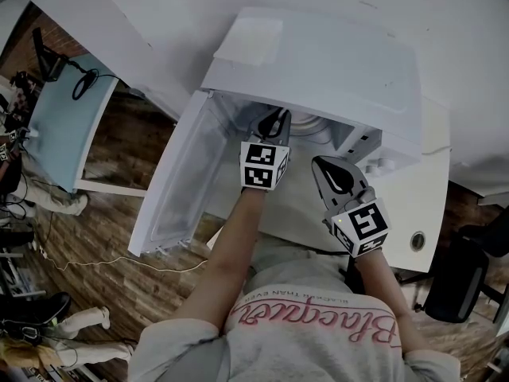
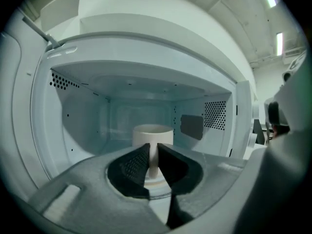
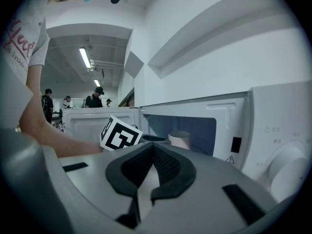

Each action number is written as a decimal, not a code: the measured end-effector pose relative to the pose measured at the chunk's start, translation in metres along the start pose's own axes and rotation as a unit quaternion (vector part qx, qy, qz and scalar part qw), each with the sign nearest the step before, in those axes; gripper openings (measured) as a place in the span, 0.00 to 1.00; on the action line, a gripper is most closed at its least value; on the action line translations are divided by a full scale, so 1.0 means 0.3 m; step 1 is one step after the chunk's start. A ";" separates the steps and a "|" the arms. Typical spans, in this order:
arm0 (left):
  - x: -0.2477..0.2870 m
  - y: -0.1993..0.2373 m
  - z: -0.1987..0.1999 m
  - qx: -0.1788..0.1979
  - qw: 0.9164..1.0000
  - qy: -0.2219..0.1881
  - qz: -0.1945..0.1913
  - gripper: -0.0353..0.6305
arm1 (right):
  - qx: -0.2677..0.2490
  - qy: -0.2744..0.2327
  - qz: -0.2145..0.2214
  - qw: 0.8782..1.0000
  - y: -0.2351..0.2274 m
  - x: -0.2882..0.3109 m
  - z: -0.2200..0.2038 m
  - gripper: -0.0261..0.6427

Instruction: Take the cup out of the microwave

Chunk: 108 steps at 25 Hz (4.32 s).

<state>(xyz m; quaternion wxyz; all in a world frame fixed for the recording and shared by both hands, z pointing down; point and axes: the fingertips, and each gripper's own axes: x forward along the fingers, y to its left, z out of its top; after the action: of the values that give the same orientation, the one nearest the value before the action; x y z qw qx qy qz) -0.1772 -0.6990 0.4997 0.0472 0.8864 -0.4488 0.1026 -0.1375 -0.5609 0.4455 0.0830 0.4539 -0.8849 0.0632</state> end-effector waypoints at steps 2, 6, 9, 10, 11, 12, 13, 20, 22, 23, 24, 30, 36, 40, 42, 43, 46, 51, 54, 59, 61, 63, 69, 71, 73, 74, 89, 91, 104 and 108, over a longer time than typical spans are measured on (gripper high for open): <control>-0.012 -0.002 -0.003 0.001 1.000 -0.001 -0.001 0.13 | 0.000 0.001 0.001 1.000 0.012 -0.005 -0.007 0.06; -0.035 -0.003 -0.006 0.000 1.000 -0.003 -0.001 0.13 | 0.002 0.003 0.001 1.000 0.030 -0.011 -0.018 0.06; -0.053 -0.006 -0.012 -0.002 1.000 -0.004 -0.001 0.13 | 0.002 0.005 0.002 1.000 0.046 -0.016 -0.023 0.06; -0.059 -0.007 -0.014 -0.002 1.000 -0.005 -0.001 0.13 | 0.002 0.005 0.003 1.000 0.051 -0.017 -0.024 0.06; -0.065 -0.008 -0.015 -0.002 1.000 -0.006 -0.001 0.13 | 0.002 0.005 0.003 1.000 0.056 -0.019 -0.025 0.06; -0.070 -0.009 -0.016 -0.003 1.000 -0.006 -0.002 0.13 | 0.002 0.005 0.004 1.000 0.061 -0.020 -0.025 0.06; -0.076 -0.010 -0.017 -0.003 1.000 -0.006 -0.002 0.13 | 0.002 0.006 0.004 1.000 0.065 -0.022 -0.026 0.06; -0.113 -0.012 -0.024 -0.005 1.000 -0.007 0.001 0.13 | 0.004 0.007 0.008 1.000 0.093 -0.029 -0.031 0.06; -0.123 -0.012 -0.021 -0.008 1.000 -0.008 0.001 0.13 | 0.004 0.007 0.009 1.000 0.100 -0.032 -0.030 0.06; -0.127 -0.013 -0.018 -0.008 1.000 -0.009 0.001 0.13 | 0.003 0.007 0.009 1.000 0.104 -0.035 -0.029 0.06; -0.131 -0.015 -0.016 -0.008 1.000 -0.009 0.000 0.13 | 0.003 0.008 0.009 1.000 0.107 -0.038 -0.028 0.06; -0.158 -0.028 -0.016 -0.006 1.000 -0.009 0.000 0.13 | 0.002 0.008 0.007 1.000 0.110 -0.055 -0.023 0.06; -0.186 -0.033 -0.021 -0.007 1.000 -0.006 0.000 0.13 | 0.003 0.008 0.007 1.000 0.127 -0.060 -0.015 0.06; -0.210 -0.035 -0.025 -0.013 1.000 -0.004 0.002 0.13 | 0.004 0.010 0.008 1.000 0.136 -0.068 -0.008 0.06; -0.222 -0.036 -0.024 -0.017 1.000 -0.006 0.004 0.13 | 0.003 0.012 0.008 1.000 0.138 -0.072 -0.003 0.06; -0.228 -0.036 -0.024 -0.018 1.000 -0.007 0.005 0.13 | 0.003 0.012 0.008 1.000 0.140 -0.074 -0.001 0.06; -0.243 -0.038 -0.027 -0.020 1.000 -0.009 0.007 0.13 | 0.002 0.015 0.011 1.000 0.148 -0.083 -0.001 0.06; -0.273 -0.049 -0.033 -0.017 1.000 -0.011 0.012 0.13 | 0.000 0.019 0.017 1.000 0.161 -0.099 -0.011 0.06; -0.294 -0.053 -0.036 -0.017 1.000 -0.012 0.015 0.13 | -0.001 0.020 0.019 1.000 0.169 -0.109 -0.014 0.06; -0.331 -0.059 -0.040 -0.018 1.000 -0.013 0.022 0.13 | -0.003 0.018 0.023 1.000 0.182 -0.131 -0.015 0.06; -0.344 -0.063 -0.041 -0.018 0.999 -0.013 0.025 0.13 | -0.004 0.017 0.024 1.000 0.183 -0.141 -0.013 0.06; -0.355 -0.067 -0.040 -0.018 0.999 -0.012 0.028 0.13 | -0.004 0.015 0.024 1.000 0.181 -0.150 -0.007 0.06; -0.391 -0.085 -0.020 -0.020 0.999 -0.013 0.037 0.13 | -0.006 0.011 0.027 1.000 0.170 -0.180 0.016 0.06; -0.402 -0.093 -0.006 -0.022 0.999 -0.014 0.041 0.13 | -0.006 0.009 0.031 0.999 0.164 -0.185 0.027 0.06; -0.415 -0.104 0.009 -0.026 0.998 -0.016 0.046 0.13 | -0.007 0.006 0.035 0.999 0.160 -0.190 0.044 0.06; -0.422 -0.111 0.016 -0.027 0.998 -0.017 0.048 0.13 | -0.007 0.004 0.038 0.999 0.160 -0.193 0.053 0.06; -0.525 -0.172 0.121 -0.021 0.997 -0.028 0.070 0.13 | -0.006 -0.016 0.057 0.998 0.143 -0.243 0.147 0.06; -0.535 -0.177 0.141 -0.016 0.997 -0.031 0.071 0.13 | -0.007 -0.022 0.057 0.998 0.134 -0.246 0.165 0.06; -0.622 -0.240 0.305 -0.005 0.997 -0.056 0.055 0.13 | 0.009 -0.060 0.043 0.997 0.073 -0.240 0.252 0.06; -0.634 -0.251 0.347 0.002 0.997 -0.064 0.052 0.13 | 0.012 -0.071 0.041 0.997 0.060 -0.234 0.276 0.06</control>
<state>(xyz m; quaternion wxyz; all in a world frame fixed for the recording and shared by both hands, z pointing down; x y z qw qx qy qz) -0.2115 -0.5230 0.3562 0.0112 0.8667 -0.4962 0.0493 -0.1193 -0.5102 0.3495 0.0121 0.4219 -0.9055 0.0450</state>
